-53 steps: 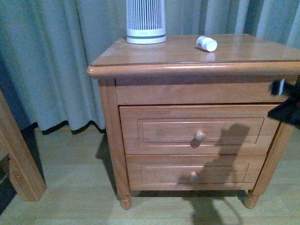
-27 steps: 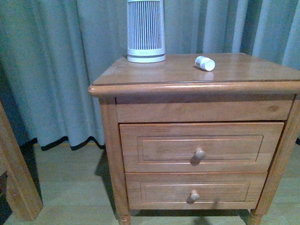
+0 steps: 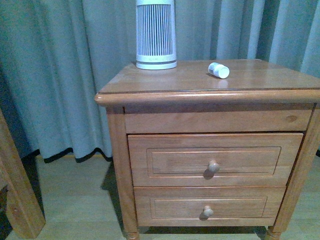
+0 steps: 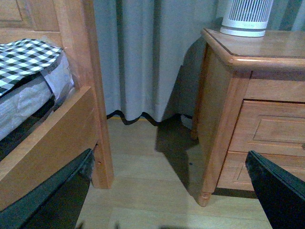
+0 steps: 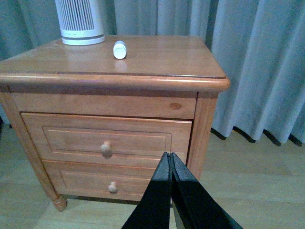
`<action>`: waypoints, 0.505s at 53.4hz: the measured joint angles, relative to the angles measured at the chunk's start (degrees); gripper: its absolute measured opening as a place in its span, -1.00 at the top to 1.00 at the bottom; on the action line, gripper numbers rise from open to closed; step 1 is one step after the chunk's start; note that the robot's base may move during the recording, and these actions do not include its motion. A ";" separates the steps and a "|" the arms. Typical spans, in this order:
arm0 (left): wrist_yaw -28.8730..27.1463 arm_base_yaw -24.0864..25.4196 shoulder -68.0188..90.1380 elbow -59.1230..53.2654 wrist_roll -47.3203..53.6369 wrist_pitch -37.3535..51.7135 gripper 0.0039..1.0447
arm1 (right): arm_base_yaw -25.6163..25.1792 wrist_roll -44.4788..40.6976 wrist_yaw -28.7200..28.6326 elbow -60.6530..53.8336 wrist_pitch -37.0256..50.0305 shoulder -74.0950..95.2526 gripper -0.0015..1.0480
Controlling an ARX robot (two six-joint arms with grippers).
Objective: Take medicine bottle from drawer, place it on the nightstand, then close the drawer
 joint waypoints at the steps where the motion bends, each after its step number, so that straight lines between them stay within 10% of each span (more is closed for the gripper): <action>1: 0.00 0.00 0.00 0.00 0.00 0.00 -0.88 | 0.00 0.00 0.00 -0.28 -0.02 -0.42 0.94; 27: -0.02 0.00 0.00 0.00 0.00 0.00 -0.88 | 0.00 0.00 0.00 -4.72 -4.04 -8.85 0.94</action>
